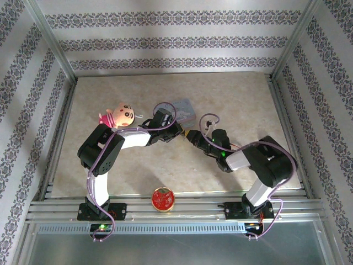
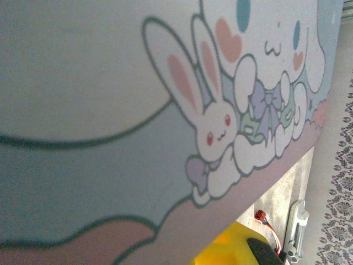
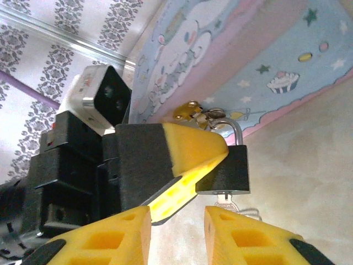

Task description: Unlock a padlock with a key

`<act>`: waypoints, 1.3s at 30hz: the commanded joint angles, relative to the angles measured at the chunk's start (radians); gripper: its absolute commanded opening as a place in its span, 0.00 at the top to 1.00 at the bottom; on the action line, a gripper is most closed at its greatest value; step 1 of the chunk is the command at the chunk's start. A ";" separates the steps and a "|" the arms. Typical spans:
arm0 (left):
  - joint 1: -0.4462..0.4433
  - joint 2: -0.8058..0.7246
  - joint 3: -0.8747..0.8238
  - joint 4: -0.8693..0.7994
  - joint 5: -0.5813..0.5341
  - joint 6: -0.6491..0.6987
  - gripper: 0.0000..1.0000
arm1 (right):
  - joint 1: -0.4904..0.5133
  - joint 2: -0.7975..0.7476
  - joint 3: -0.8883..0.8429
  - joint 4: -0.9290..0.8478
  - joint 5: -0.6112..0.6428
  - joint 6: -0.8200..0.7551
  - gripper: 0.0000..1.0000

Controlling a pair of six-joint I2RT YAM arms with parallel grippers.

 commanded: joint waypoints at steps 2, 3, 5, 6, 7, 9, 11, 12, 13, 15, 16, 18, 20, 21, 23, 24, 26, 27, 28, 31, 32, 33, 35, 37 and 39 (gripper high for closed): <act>-0.002 -0.028 -0.010 0.004 0.024 -0.057 1.00 | 0.055 -0.152 0.062 -0.416 0.133 -0.240 0.70; -0.002 -0.030 -0.007 -0.001 0.032 -0.068 1.00 | 0.078 -0.186 0.092 -0.516 0.173 -0.293 0.71; 0.000 -0.031 0.000 -0.020 0.050 -0.096 1.00 | 0.121 -0.245 0.156 -0.702 0.273 -0.395 0.72; 0.000 -0.030 0.004 -0.031 0.060 -0.109 1.00 | 0.129 -0.268 0.177 -0.756 0.299 -0.424 0.72; 0.000 -0.029 0.007 -0.039 0.070 -0.120 1.00 | 0.128 -0.282 0.187 -0.788 0.306 -0.444 0.72; 0.001 -0.027 0.012 -0.040 0.096 -0.142 1.00 | 0.128 -0.304 0.215 -0.859 0.320 -0.491 0.73; 0.001 -0.026 0.015 -0.044 0.115 -0.158 1.00 | 0.134 -0.308 0.249 -0.930 0.330 -0.540 0.74; 0.001 -0.026 0.019 -0.053 0.125 -0.162 1.00 | 0.138 -0.306 0.266 -0.960 0.335 -0.564 0.75; 0.001 -0.026 0.023 -0.062 0.132 -0.167 1.00 | 0.143 -0.302 0.281 -0.990 0.339 -0.583 0.75; 0.001 -0.026 0.034 -0.097 0.145 -0.169 1.00 | 0.153 -0.291 0.313 -1.044 0.344 -0.624 0.75; 0.001 -0.027 0.038 -0.116 0.148 -0.169 1.00 | 0.161 -0.285 0.328 -1.068 0.351 -0.642 0.75; 0.001 -0.030 0.040 -0.145 0.157 -0.178 1.00 | 0.181 -0.268 0.364 -1.129 0.372 -0.683 0.75; 0.000 -0.031 0.042 -0.163 0.167 -0.185 1.00 | 0.196 -0.255 0.391 -1.164 0.389 -0.711 0.76; 0.001 -0.030 0.044 -0.173 0.172 -0.188 1.00 | 0.201 -0.248 0.400 -1.175 0.392 -0.725 0.76; 0.003 -0.029 0.047 -0.182 0.184 -0.195 1.00 | 0.210 -0.234 0.415 -1.186 0.395 -0.746 0.76; 0.004 -0.026 0.049 -0.182 0.189 -0.200 1.00 | 0.214 -0.226 0.423 -1.193 0.398 -0.756 0.76; 0.006 -0.022 0.048 -0.179 0.198 -0.211 1.00 | 0.223 -0.204 0.444 -1.205 0.402 -0.775 0.74; 0.006 -0.018 0.045 -0.173 0.204 -0.218 1.00 | 0.225 -0.190 0.457 -1.213 0.402 -0.784 0.74; 0.006 -0.016 0.043 -0.167 0.209 -0.225 1.00 | 0.230 -0.177 0.469 -1.220 0.407 -0.792 0.74; 0.007 -0.009 0.044 -0.158 0.220 -0.235 1.00 | 0.243 -0.135 0.504 -1.242 0.430 -0.812 0.73; 0.007 -0.008 0.045 -0.158 0.220 -0.235 1.00 | 0.247 -0.121 0.515 -1.247 0.438 -0.817 0.72; 0.008 -0.009 0.045 -0.162 0.222 -0.234 1.00 | 0.250 -0.109 0.525 -1.250 0.446 -0.821 0.71; 0.007 -0.010 0.043 -0.164 0.220 -0.232 1.00 | 0.255 -0.089 0.539 -1.255 0.463 -0.823 0.70; 0.007 -0.010 0.043 -0.165 0.222 -0.232 1.00 | 0.258 -0.070 0.553 -1.258 0.477 -0.827 0.69; 0.007 -0.011 0.042 -0.164 0.223 -0.232 1.00 | 0.260 -0.053 0.566 -1.261 0.496 -0.827 0.69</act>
